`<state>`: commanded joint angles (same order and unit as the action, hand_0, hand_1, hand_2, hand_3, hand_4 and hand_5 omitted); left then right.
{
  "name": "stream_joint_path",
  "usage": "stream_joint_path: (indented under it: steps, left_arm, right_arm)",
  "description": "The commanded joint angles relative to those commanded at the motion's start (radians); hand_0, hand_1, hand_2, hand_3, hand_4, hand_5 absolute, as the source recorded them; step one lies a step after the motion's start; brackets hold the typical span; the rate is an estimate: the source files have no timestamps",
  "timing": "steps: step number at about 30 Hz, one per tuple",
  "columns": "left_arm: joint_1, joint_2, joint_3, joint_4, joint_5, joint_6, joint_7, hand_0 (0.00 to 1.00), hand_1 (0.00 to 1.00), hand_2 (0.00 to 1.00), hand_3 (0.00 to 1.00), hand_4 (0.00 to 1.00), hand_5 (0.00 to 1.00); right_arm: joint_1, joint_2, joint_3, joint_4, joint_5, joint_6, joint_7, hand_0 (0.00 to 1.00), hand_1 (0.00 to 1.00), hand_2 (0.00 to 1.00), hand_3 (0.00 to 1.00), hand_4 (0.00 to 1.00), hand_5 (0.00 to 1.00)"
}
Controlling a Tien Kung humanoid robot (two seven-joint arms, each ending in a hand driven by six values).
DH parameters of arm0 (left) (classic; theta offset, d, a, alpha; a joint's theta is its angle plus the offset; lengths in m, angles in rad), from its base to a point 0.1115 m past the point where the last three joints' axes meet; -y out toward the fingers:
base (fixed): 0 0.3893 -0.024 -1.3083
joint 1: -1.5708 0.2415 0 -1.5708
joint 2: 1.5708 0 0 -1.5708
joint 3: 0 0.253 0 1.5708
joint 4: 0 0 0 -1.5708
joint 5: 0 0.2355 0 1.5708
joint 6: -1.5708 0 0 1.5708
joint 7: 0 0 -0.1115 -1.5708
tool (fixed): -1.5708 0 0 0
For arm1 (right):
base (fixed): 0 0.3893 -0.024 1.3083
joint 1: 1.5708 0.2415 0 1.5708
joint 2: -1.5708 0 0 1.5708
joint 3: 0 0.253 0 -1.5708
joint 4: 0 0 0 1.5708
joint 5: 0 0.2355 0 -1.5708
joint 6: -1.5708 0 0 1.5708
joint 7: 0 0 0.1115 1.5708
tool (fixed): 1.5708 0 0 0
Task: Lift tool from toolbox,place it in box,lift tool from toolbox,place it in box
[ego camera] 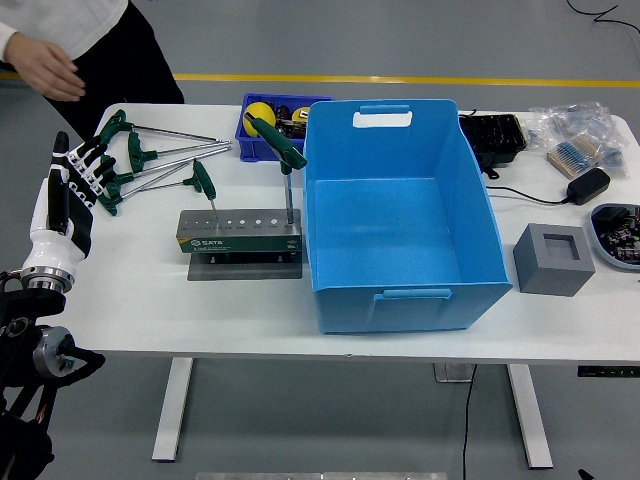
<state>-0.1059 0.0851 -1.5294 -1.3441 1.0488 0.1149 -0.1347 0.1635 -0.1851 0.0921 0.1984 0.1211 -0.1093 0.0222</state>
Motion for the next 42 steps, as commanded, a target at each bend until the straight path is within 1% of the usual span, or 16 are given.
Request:
stream_joint_path:
  steps: [16, 22, 26, 27, 30, 32, 33, 34, 36, 37, 38, 39, 42]
  left_arm:
    - [-0.001, -0.001, 0.001, -0.001, 0.000, 0.004, -0.005, 0.860, 0.843, 0.885, 0.818, 0.906, 0.998]
    - [0.000, 0.003, 0.003, -0.002, 0.006, 0.005, -0.006, 0.860, 0.844, 0.889, 0.821, 0.903, 0.998]
    - [-0.002, 0.012, 0.004, -0.010, 0.056, 0.009, -0.007, 0.860, 0.844, 0.889, 0.821, 0.903, 0.998]
    - [-0.005, 0.017, 0.004, -0.016, 0.092, 0.012, -0.008, 0.874, 0.882, 0.926, 0.835, 0.923, 0.974]
    - [-0.019, 0.037, 0.010, -0.037, 0.201, 0.022, -0.015, 0.874, 0.882, 0.926, 0.835, 0.923, 0.974]
    - [-0.037, 0.061, 0.023, -0.056, 0.284, 0.027, -0.020, 0.874, 0.882, 0.926, 0.835, 0.923, 0.974]
    - [-0.049, 0.078, 0.035, -0.066, 0.323, 0.029, -0.024, 0.951, 0.938, 0.994, 0.866, 0.996, 0.806]
    - [-0.065, 0.097, 0.052, -0.076, 0.368, 0.030, -0.025, 0.951, 0.938, 0.994, 0.866, 0.996, 0.806]
    - [-0.093, 0.129, 0.083, -0.092, 0.453, 0.035, -0.027, 0.951, 0.938, 0.994, 0.866, 0.996, 0.806]
    - [-0.105, 0.139, 0.096, -0.097, 0.490, 0.038, -0.026, 0.951, 0.938, 0.994, 0.866, 0.996, 0.806]
    - [-0.125, 0.158, 0.118, -0.105, 0.529, 0.041, -0.023, 0.951, 0.938, 0.994, 0.866, 0.996, 0.806]
    - [-0.143, 0.172, 0.139, -0.111, 0.575, 0.042, -0.018, 0.988, 0.990, 0.998, 0.883, 0.998, 0.707]
    - [-0.198, 0.209, 0.202, -0.121, 0.705, 0.037, -0.001, 0.988, 0.990, 0.998, 0.883, 0.998, 0.707]
  right_arm:
    - [0.000, -0.001, -0.002, 0.000, 0.001, 0.000, 0.001, 0.717, 0.697, 0.761, 0.678, 0.925, 0.803]
    - [0.000, 0.000, -0.002, 0.000, 0.001, 0.000, 0.001, 0.717, 0.698, 0.761, 0.678, 0.925, 0.803]
    - [-0.001, 0.000, 0.000, 0.000, 0.000, 0.000, 0.001, 0.717, 0.698, 0.761, 0.678, 0.925, 0.803]
    - [-0.002, 0.000, 0.000, 0.000, 0.000, 0.000, 0.001, 0.717, 0.698, 0.761, 0.678, 0.925, 0.803]
    - [-0.003, 0.000, 0.003, 0.000, -0.003, 0.000, 0.000, 0.717, 0.698, 0.761, 0.678, 0.925, 0.803]
    - [-0.003, 0.000, 0.005, 0.000, -0.007, 0.000, -0.001, 0.717, 0.698, 0.761, 0.678, 0.925, 0.803]
    - [-0.003, 0.000, 0.006, 0.000, -0.008, 0.000, -0.002, 0.717, 0.698, 0.761, 0.678, 0.925, 0.803]
    - [-0.003, 0.000, 0.006, 0.000, -0.009, 0.000, -0.002, 0.717, 0.698, 0.761, 0.678, 0.925, 0.803]
    - [-0.003, 0.000, 0.009, 0.000, -0.012, -0.001, -0.003, 0.717, 0.698, 0.761, 0.678, 0.925, 0.803]
    - [-0.003, 0.000, 0.009, 0.000, -0.012, -0.001, -0.004, 0.717, 0.698, 0.761, 0.678, 0.925, 0.803]
    - [-0.004, -0.001, 0.009, 0.000, -0.012, -0.001, -0.004, 0.717, 0.698, 0.761, 0.678, 0.925, 0.803]
    - [-0.004, -0.001, 0.009, 0.000, -0.011, -0.001, -0.004, 0.717, 0.698, 0.761, 0.677, 0.925, 0.803]
    - [-0.004, -0.002, 0.008, -0.001, -0.009, -0.001, -0.004, 0.717, 0.698, 0.761, 0.677, 0.925, 0.803]
